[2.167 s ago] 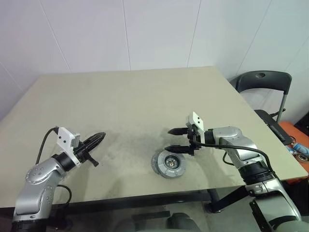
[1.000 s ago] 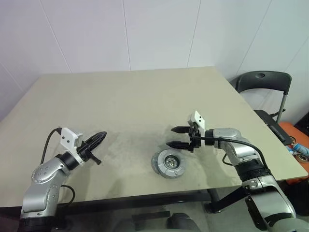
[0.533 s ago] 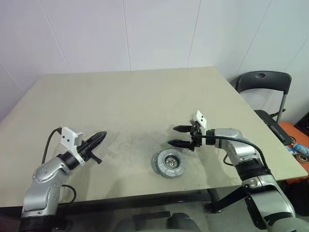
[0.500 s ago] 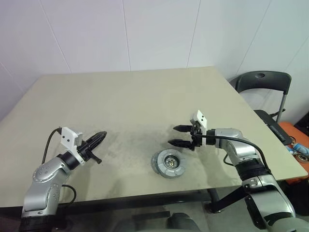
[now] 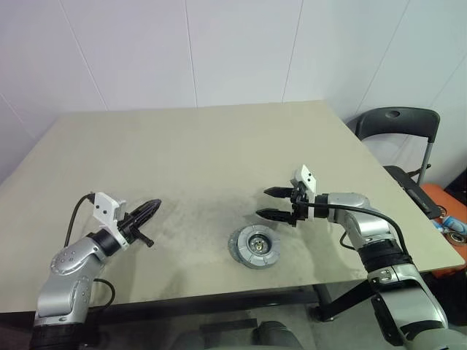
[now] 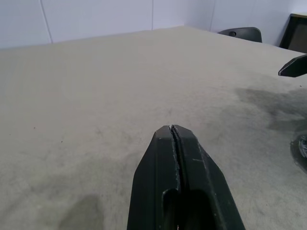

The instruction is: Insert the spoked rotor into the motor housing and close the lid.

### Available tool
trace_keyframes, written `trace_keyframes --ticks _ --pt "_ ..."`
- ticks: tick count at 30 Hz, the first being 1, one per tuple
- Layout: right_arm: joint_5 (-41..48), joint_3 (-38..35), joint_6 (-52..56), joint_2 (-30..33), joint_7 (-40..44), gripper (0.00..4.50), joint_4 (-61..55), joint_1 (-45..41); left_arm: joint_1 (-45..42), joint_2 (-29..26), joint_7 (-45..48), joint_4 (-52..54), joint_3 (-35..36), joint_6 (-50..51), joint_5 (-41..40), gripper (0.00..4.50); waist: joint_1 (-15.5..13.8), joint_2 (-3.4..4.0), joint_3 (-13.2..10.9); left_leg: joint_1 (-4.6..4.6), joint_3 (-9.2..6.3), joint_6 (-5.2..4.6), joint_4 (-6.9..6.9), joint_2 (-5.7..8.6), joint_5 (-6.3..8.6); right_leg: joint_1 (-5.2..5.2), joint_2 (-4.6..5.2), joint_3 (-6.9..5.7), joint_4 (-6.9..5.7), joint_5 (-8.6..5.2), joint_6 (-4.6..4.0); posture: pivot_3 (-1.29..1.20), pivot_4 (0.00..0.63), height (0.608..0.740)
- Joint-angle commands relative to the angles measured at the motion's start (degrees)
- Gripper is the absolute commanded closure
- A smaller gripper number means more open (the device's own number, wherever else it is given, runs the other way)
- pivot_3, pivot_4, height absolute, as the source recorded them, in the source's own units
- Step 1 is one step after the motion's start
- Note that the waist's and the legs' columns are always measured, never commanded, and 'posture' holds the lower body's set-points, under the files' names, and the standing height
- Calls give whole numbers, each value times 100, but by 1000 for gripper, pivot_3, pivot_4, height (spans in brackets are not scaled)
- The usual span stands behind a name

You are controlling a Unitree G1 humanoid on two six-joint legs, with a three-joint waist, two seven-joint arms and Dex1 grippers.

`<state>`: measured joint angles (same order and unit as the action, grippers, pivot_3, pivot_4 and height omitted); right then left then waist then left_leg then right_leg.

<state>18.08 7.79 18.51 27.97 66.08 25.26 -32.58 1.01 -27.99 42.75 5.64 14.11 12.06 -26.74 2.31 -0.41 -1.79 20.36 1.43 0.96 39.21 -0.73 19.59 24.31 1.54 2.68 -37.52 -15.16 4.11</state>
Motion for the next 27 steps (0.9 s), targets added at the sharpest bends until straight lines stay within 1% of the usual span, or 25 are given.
trace_keyframes --ticks 1,27 --pt "-24 -158 -104 1 -20 0 -56 -91 -114 -14 -5 32 9 -93 16 4454 -1 0 0 0 0 0 0 0 0 0 0 0 0 0 0 0 0 740" --pt "-91 -168 -97 -35 -79 0 -107 -101 -291 -55 -114 54 -8 27 20 4454 1 0 1 -2 0 1 3 0 -1 0 -1 1 -6 0 0 0 0 740"
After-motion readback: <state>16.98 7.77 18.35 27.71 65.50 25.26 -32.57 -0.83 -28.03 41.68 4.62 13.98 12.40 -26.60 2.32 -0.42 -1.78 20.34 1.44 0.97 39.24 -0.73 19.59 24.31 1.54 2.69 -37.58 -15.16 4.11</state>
